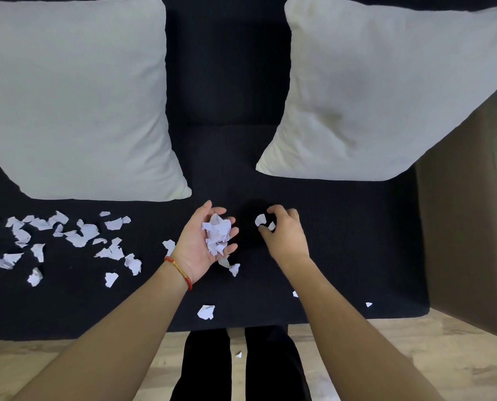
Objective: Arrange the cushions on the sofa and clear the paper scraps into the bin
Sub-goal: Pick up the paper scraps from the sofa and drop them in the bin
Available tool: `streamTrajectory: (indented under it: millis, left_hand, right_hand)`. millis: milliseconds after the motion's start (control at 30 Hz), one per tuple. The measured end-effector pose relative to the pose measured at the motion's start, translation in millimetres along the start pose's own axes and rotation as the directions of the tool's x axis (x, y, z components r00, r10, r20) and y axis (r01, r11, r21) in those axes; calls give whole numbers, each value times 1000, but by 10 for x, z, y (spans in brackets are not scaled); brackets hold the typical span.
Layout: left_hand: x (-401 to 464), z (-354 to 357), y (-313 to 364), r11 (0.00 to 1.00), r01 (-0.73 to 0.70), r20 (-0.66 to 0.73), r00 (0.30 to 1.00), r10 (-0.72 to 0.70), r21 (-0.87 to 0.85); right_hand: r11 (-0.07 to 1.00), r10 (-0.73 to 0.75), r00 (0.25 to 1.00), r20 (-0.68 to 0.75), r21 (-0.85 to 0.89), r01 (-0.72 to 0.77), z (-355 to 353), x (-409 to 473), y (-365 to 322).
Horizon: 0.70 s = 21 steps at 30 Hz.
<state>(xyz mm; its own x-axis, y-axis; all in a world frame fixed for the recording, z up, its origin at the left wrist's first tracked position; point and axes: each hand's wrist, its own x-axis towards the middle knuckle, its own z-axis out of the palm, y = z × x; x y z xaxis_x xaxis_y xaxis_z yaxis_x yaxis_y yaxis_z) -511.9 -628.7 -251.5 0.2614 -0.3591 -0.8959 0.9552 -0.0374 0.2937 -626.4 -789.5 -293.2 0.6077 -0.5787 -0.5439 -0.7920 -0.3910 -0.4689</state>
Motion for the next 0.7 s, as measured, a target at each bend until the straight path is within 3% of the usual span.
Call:
streamTrajectory:
  millis: [267, 467, 600, 700]
  left_hand:
    - [57, -50, -12, 999, 29, -26, 999, -28, 22]
    - [51, -76, -100, 958, -178, -14, 982, 186, 226]
    - [20, -26, -117, 962, -168, 23, 986, 167, 214]
    - [24, 39, -125, 981, -111, 9, 994, 111, 158]
  right_hand:
    - [984, -108, 993, 44, -138, 113, 161, -14, -127]
    - [996, -52, 995, 89, -65, 58, 63, -83, 76]
    - [966, 168, 985, -34, 205, -158, -180, -346, 474]
    - [893, 382, 911, -156, 316, -320, -357, -636, 903]
